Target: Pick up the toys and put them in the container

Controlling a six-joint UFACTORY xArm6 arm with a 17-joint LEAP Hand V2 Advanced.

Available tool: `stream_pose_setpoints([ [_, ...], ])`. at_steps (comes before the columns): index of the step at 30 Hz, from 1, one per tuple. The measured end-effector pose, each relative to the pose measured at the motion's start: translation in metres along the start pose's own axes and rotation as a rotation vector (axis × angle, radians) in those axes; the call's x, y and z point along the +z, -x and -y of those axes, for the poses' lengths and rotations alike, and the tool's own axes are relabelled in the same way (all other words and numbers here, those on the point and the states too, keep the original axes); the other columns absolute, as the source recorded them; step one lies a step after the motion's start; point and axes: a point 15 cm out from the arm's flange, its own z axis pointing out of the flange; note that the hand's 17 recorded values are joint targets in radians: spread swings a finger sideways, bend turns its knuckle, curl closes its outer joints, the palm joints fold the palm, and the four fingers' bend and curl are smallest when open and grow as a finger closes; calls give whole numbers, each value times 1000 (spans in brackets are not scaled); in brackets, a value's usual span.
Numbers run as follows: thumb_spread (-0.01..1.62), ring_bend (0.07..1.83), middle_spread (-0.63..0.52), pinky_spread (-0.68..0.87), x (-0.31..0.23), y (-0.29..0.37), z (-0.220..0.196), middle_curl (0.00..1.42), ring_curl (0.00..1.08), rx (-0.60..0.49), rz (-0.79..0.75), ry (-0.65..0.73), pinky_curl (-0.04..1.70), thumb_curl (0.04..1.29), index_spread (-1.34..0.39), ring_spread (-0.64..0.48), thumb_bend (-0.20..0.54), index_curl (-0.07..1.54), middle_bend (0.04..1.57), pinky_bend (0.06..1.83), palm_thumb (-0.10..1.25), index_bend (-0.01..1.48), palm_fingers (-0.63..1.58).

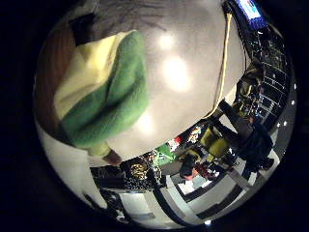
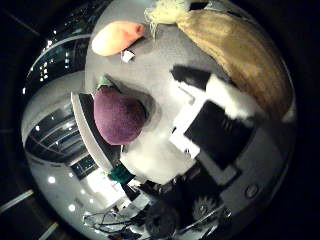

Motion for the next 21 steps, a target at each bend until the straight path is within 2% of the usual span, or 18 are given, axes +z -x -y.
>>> stream_pose_setpoints([
  [2, 909, 1109, -269, -372, -11, -7, 9, 708, 545, -2, -5, -49, 576, 397, -423, -284, -18, 538, 952, 1103, 938, 681, 1303],
  [9, 892, 1299, -197, -263, -95, -15, 28, 784, 638, -37, -23, -269, 744, 451, -327, -241, -16, 739, 1208, 1257, 998, 1021, 1180],
  [14, 900, 1347, -165, -221, -141, 23, 7, 781, 673, -107, -18, -312, 852, 490, -276, -229, -17, 779, 1278, 1281, 1019, 1105, 1130],
  [21, 909, 1370, -140, -192, -195, 154, -50, 763, 707, -329, 31, -348, 980, 535, -250, -222, -17, 785, 1328, 1251, 1053, 1148, 1102],
])
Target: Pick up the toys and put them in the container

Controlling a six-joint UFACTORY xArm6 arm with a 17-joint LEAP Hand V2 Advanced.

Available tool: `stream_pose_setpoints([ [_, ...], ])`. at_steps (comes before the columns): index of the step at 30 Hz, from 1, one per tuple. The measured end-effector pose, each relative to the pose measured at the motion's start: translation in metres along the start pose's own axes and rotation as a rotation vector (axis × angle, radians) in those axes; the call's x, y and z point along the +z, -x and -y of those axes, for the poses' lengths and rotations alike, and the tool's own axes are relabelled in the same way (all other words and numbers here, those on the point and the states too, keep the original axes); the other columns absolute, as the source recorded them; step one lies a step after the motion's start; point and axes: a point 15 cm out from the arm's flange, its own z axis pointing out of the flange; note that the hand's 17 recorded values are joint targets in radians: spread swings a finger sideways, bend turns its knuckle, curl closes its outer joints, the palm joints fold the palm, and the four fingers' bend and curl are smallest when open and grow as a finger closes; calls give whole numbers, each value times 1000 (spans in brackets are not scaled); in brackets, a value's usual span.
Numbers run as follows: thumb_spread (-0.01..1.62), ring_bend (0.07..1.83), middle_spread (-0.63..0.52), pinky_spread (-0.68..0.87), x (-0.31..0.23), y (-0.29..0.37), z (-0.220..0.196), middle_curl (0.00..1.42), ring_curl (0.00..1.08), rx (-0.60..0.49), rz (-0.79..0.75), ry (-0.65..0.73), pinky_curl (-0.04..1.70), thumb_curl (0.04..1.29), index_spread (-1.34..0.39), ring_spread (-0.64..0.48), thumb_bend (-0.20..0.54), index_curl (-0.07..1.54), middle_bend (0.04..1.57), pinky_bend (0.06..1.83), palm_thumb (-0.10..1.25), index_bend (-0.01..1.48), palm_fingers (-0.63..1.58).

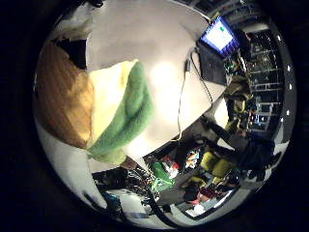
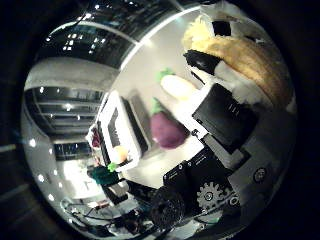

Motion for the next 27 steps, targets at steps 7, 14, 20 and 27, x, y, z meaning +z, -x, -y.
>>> stream_pose_setpoints([
  [7, 920, 1358, -128, -172, -2, 139, -24, 738, 730, -171, 54, 35, 1111, 566, -240, -224, -18, 779, 1358, 1201, 1049, 1167, 1099],
  [14, 930, 1350, -124, -168, 17, 254, -75, 716, 753, -326, 90, 90, 1220, 589, -237, -229, -17, 773, 1372, 1143, 1048, 1170, 1100],
  [20, 942, 1331, -130, -191, 42, 308, -90, 689, 744, -408, 97, 60, 1206, 575, -246, -226, -42, 751, 1343, 1071, 953, 1075, 1086],
  [27, 1021, 869, -123, -7, 53, 321, -97, 478, 523, -572, 72, 48, 958, 528, -446, -133, -22, 538, 806, 688, 816, 602, -125],
])
